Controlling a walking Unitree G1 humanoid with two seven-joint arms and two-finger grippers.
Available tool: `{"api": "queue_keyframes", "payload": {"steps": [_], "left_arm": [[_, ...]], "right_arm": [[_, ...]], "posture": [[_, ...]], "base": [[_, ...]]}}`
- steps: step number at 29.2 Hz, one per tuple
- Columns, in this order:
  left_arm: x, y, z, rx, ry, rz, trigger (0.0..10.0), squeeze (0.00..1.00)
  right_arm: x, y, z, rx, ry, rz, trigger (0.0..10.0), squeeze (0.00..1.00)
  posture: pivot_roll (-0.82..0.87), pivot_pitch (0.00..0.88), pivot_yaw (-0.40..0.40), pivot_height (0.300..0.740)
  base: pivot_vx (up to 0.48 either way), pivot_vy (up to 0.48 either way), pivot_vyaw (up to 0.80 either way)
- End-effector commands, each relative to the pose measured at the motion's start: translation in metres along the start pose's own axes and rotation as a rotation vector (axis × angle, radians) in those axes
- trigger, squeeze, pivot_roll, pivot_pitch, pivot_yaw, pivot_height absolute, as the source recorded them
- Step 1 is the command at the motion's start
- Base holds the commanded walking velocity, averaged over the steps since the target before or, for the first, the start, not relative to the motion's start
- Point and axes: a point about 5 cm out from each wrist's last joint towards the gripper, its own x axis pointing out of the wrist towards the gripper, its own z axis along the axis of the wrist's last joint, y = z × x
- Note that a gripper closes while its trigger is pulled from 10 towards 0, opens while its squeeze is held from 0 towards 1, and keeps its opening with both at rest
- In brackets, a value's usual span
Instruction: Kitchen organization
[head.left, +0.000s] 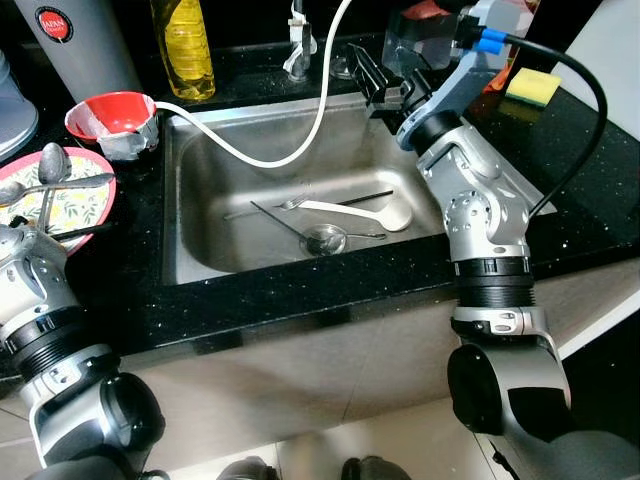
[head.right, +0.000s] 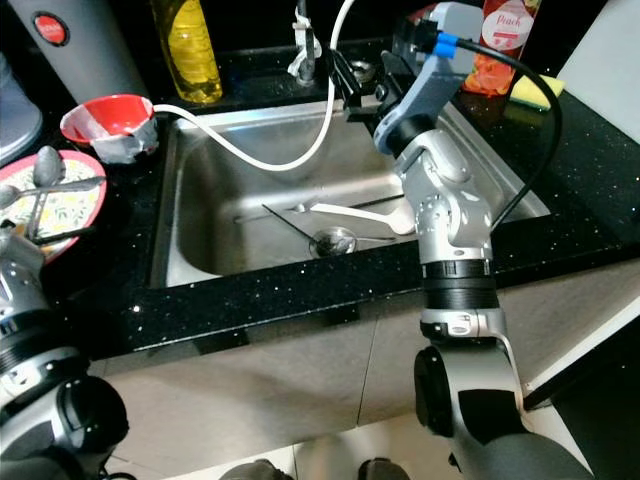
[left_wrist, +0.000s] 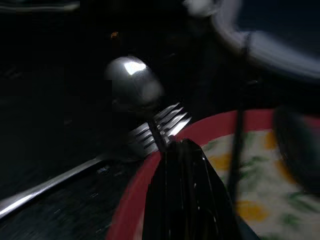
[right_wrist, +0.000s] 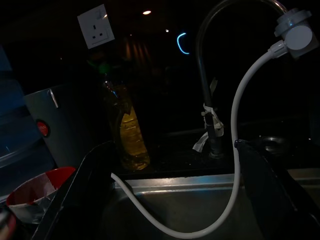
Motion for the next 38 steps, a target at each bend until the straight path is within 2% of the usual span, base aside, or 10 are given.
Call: {"api": "queue_keyframes", "payload": {"steps": [1, 3, 4, 9, 15, 18, 19, 32, 33, 38], "left_arm": [[-0.007, -0.011, 0.023, 0.035, -0.156, -0.099, 0.0, 0.0], [-0.011, -0.015, 0.03, 0.049, -0.202, -0.134, 0.0, 0.0], [-0.017, -0.023, 0.041, 0.072, -0.266, -0.19, 10.0, 0.0], [-0.044, -0.049, 0.07, 0.211, -0.416, -0.474, 10.0, 0.0], [-0.052, -0.055, 0.049, 0.387, -0.209, -0.75, 10.0, 0.0], [-0.064, -0.037, 0.034, 0.493, -0.124, -0.839, 10.0, 0.0], [-0.066, -0.031, 0.034, 0.52, -0.136, -0.831, 10.0, 1.0], [-0.033, 0.012, 0.035, 0.402, -0.09, -0.442, 10.0, 1.0], [-0.031, 0.018, 0.032, 0.426, -0.072, -0.407, 10.0, 0.03], [-0.032, 0.029, 0.023, 0.508, -0.032, -0.419, 10.0, 0.0]], "right_arm": [[0.002, 0.0, 0.001, 0.009, -0.009, 0.001, 10.0, 0.0], [0.002, 0.0, 0.001, 0.008, -0.009, 0.001, 10.0, 0.0], [0.002, -0.001, 0.002, 0.008, -0.013, -0.003, 10.0, 0.0], [0.002, -0.001, 0.001, 0.014, -0.013, -0.012, 10.0, 0.0], [0.0, -0.001, 0.0, 0.015, -0.016, -0.013, 10.0, 0.0], [-0.002, -0.002, 0.0, 0.018, -0.022, -0.028, 10.0, 0.0], [-0.003, -0.002, -0.001, 0.017, -0.022, -0.028, 10.0, 0.0], [-0.004, -0.001, -0.007, 0.032, -0.009, -0.022, 10.0, 0.0], [-0.004, -0.001, -0.008, 0.035, -0.012, -0.023, 10.0, 0.0], [-0.002, 0.0, -0.007, 0.043, -0.014, -0.019, 10.0, 0.0]], "posture": [[0.14, 0.064, 0.026, 0.74], [0.14, 0.055, 0.029, 0.74], [0.14, 0.055, 0.029, 0.74], [0.15, 0.065, 0.028, 0.74], [0.16, 0.052, 0.037, 0.74], [0.16, 0.061, 0.06, 0.74], [0.16, 0.061, 0.06, 0.74], [0.2, 0.045, 0.055, 0.74], [0.2, 0.045, 0.055, 0.74], [0.2, 0.045, 0.048, 0.74]], "base": [[0.0, 0.0, 0.0], [0.0, 0.0, 0.0], [0.0, 0.0, 0.0], [0.0, 0.0, 0.0], [0.0, 0.0, 0.0], [0.0, 0.0, 0.0], [0.0, 0.0, 0.0], [0.0, 0.0, 0.0], [0.0, 0.0, 0.0], [0.0, 0.0, 0.0]]}}
